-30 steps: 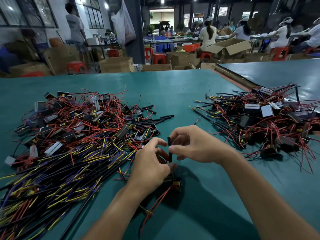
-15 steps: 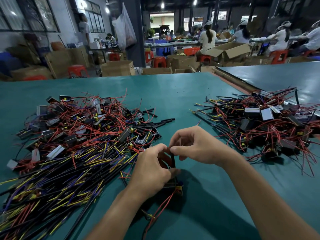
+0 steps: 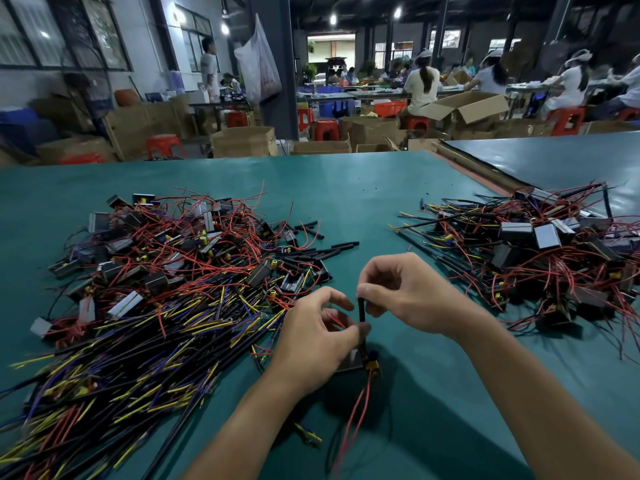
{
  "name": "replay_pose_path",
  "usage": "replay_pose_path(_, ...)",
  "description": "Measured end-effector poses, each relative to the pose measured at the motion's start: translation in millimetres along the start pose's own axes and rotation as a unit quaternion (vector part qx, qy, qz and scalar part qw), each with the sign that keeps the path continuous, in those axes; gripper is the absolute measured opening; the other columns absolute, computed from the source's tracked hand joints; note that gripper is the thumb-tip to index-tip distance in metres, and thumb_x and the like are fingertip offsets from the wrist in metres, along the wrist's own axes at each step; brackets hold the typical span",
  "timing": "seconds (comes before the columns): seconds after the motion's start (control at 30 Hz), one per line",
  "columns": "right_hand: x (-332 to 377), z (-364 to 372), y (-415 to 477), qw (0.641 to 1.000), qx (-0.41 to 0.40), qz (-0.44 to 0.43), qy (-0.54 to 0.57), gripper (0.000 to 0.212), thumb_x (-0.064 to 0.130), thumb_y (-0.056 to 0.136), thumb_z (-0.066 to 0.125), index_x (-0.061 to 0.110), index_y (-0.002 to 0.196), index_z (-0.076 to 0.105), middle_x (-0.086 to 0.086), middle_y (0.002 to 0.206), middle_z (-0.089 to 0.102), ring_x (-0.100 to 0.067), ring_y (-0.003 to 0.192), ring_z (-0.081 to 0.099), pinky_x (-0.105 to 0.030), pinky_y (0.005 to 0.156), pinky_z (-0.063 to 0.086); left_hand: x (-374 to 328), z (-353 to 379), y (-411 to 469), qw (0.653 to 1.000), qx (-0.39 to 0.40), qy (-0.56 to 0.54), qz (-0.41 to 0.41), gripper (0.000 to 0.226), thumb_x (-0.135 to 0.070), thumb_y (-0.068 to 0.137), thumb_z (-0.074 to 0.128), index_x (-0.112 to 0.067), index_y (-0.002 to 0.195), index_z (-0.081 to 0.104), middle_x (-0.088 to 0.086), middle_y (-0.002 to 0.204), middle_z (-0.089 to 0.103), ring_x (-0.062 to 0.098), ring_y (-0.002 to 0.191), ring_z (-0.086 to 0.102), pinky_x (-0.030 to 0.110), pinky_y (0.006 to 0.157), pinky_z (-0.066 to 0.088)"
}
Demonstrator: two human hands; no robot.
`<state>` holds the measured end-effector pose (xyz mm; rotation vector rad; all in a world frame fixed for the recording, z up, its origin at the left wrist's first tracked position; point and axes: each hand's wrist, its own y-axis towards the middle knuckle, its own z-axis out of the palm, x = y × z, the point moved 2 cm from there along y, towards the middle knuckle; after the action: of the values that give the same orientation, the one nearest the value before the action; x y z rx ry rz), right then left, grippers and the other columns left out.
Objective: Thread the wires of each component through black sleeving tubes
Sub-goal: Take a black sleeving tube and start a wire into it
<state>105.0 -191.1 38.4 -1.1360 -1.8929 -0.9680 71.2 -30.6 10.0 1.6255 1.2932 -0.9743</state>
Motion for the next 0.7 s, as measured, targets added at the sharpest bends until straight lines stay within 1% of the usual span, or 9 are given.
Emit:
replay_pose_path(0.1, -1, -2, 0, 1.0, -0.016, 0.01, 0.015, 0.014, 0.003, 0.091, 0.063, 0.004, 0.077, 0.063, -0.019, 0.073, 0.07, -0.017, 0.059, 0.064, -0.032, 0.062, 0.055, 2, 1, 1, 1.0, -0.001, -0.005, -0.002, 0.027, -0.007, 0.072, 0.08, -0.014, 0.087, 0.058, 0.002, 0.07, 0.069, 0.016, 0.056, 0.06, 0.039, 0.058, 0.056)
replay_pose_path(0.23, -1, -1, -2, 0.999, 0.004, 0.041, 0.011, 0.013, 0.002, 0.089, 0.065, -0.001, 0.077, 0.063, -0.025, 0.075, 0.068, -0.02, 0.061, 0.062, -0.035, 0.064, 0.054, 9, 3, 2, 1.0, 0.011, 0.01, -0.01, 0.038, -0.013, 0.065, 0.084, -0.021, 0.088, 0.055, 0.004, 0.071, 0.07, 0.018, 0.059, 0.062, 0.042, 0.06, 0.057)
replay_pose_path(0.27, 0, 1, -4, 0.998, -0.002, 0.049, 0.043, 0.013, 0.003, 0.09, 0.065, -0.001, 0.078, 0.063, -0.024, 0.075, 0.067, -0.02, 0.061, 0.061, -0.033, 0.063, 0.053, 11, 3, 2, 1.0, 0.009, 0.015, -0.011, 0.039, -0.013, 0.064, 0.085, -0.022, 0.087, 0.055, 0.002, 0.07, 0.07, 0.017, 0.059, 0.062, 0.043, 0.06, 0.058)
replay_pose_path(0.33, 5, 4, 2, 0.981, -0.042, 0.071, 0.175, 0.014, 0.011, 0.093, 0.061, 0.002, 0.082, 0.061, -0.015, 0.077, 0.067, -0.019, 0.059, 0.058, -0.03, 0.058, 0.054, 13, 2, 4, 0.999, -0.002, 0.035, -0.003, 0.039, -0.011, 0.065, 0.085, -0.025, 0.084, 0.054, -0.002, 0.067, 0.069, 0.014, 0.057, 0.062, 0.04, 0.06, 0.057)
replay_pose_path(0.4, 10, 4, 24, 0.96, -0.075, 0.104, 0.247, 0.017, 0.018, 0.096, 0.056, 0.005, 0.086, 0.062, -0.009, 0.078, 0.068, -0.016, 0.056, 0.058, -0.029, 0.053, 0.053, 15, 3, 6, 0.998, -0.016, 0.061, 0.015, 0.039, -0.011, 0.065, 0.083, -0.028, 0.081, 0.053, -0.007, 0.065, 0.067, 0.009, 0.055, 0.061, 0.031, 0.056, 0.055)
replay_pose_path(0.47, 12, 5, 59, 0.971, -0.088, 0.132, 0.181, 0.013, 0.014, 0.096, 0.056, 0.007, 0.089, 0.065, -0.007, 0.08, 0.068, -0.013, 0.053, 0.058, -0.026, 0.05, 0.053, 15, 3, 7, 0.996, -0.028, 0.079, 0.04, 0.037, -0.01, 0.064, 0.079, -0.03, 0.08, 0.052, -0.011, 0.065, 0.067, 0.004, 0.051, 0.058, 0.023, 0.05, 0.049)
replay_pose_path(0.57, 5, 11, 112, 0.988, -0.055, 0.136, -0.044, 0.016, 0.004, 0.094, 0.053, 0.009, 0.093, 0.068, -0.011, 0.093, 0.07, -0.014, 0.059, 0.061, -0.025, 0.054, 0.056, 17, 3, 6, 0.995, -0.029, 0.079, 0.056, 0.038, -0.009, 0.067, 0.076, -0.033, 0.081, 0.051, -0.01, 0.068, 0.066, 0.003, 0.052, 0.055, 0.023, 0.051, 0.049)
replay_pose_path(0.63, -9, 16, 141, 0.959, 0.019, 0.121, -0.254, 0.028, 0.003, 0.09, 0.048, 0.011, 0.104, 0.07, -0.009, 0.106, 0.07, -0.022, 0.078, 0.067, -0.032, 0.071, 0.059, 19, 2, 6, 0.996, -0.036, 0.065, 0.053, 0.039, -0.011, 0.068, 0.078, -0.034, 0.084, 0.051, -0.008, 0.068, 0.065, 0.003, 0.057, 0.058, 0.023, 0.055, 0.052)
replay_pose_path(0.7, -23, 20, 159, 0.901, 0.093, 0.132, -0.402, 0.041, 0.004, 0.086, 0.046, 0.014, 0.12, 0.066, -0.008, 0.116, 0.068, -0.028, 0.097, 0.067, -0.035, 0.085, 0.056, 21, 0, 7, 0.995, -0.045, 0.067, 0.056, 0.044, -0.015, 0.069, 0.081, -0.037, 0.09, 0.048, -0.008, 0.072, 0.064, 0.003, 0.065, 0.06, 0.021, 0.061, 0.051)
